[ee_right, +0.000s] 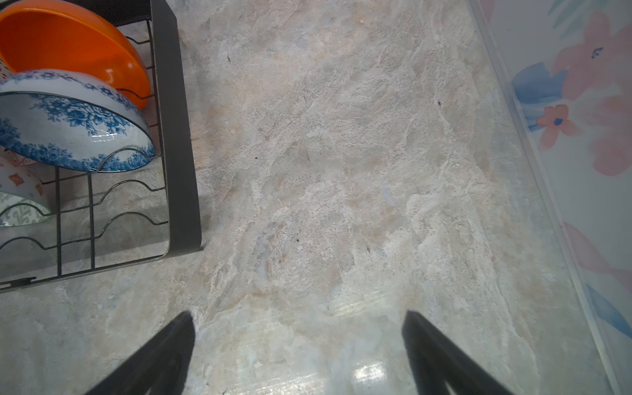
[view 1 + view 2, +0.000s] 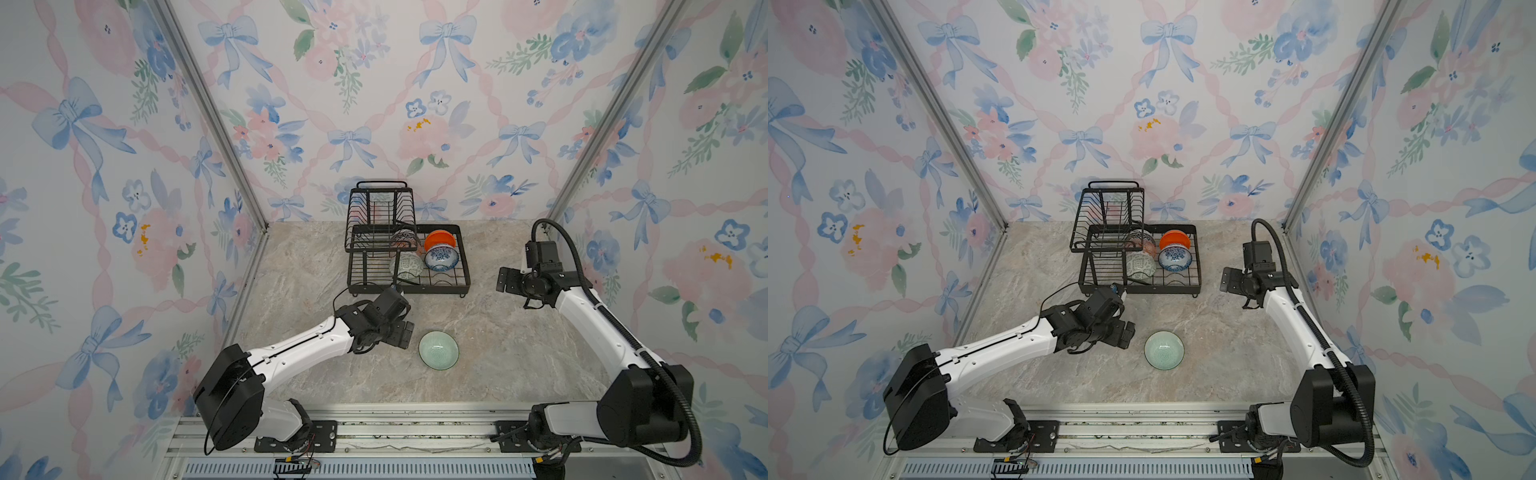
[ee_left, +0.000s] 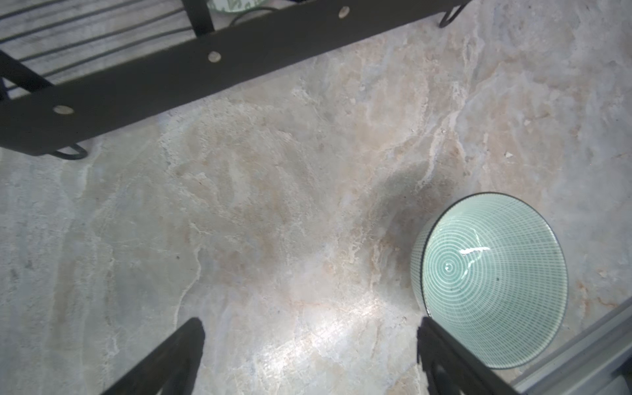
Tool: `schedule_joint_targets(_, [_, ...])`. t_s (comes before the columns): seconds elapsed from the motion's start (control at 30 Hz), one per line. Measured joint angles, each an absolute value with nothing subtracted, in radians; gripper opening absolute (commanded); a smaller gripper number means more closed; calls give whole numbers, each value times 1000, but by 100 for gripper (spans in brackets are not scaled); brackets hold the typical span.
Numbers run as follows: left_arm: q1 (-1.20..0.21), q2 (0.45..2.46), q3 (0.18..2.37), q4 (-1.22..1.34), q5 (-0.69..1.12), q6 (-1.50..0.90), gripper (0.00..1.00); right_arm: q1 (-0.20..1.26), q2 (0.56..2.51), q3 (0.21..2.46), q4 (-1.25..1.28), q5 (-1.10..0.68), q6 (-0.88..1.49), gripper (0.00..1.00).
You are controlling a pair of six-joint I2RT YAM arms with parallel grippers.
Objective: Load bowls into a dish rack
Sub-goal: Pick up the bowl from the bottom-center of the table.
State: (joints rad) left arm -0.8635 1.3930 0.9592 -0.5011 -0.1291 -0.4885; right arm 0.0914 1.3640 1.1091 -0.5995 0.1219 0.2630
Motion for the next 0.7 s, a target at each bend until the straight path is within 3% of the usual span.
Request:
schedule_joint_targets(0.37, [-955, 1530, 1018, -505, -58, -484, 96, 91, 1377, 1108, -588, 99, 263, 97])
schedule_joint_targets(0.57, [-956, 1596, 1056, -504, -44, -480, 84, 91, 1377, 1107, -586, 92, 263, 97])
schedule_joint_targets(0.7, [-958, 1638, 1081, -503, -36, -478, 71, 90, 1377, 1103, -582, 85, 263, 97])
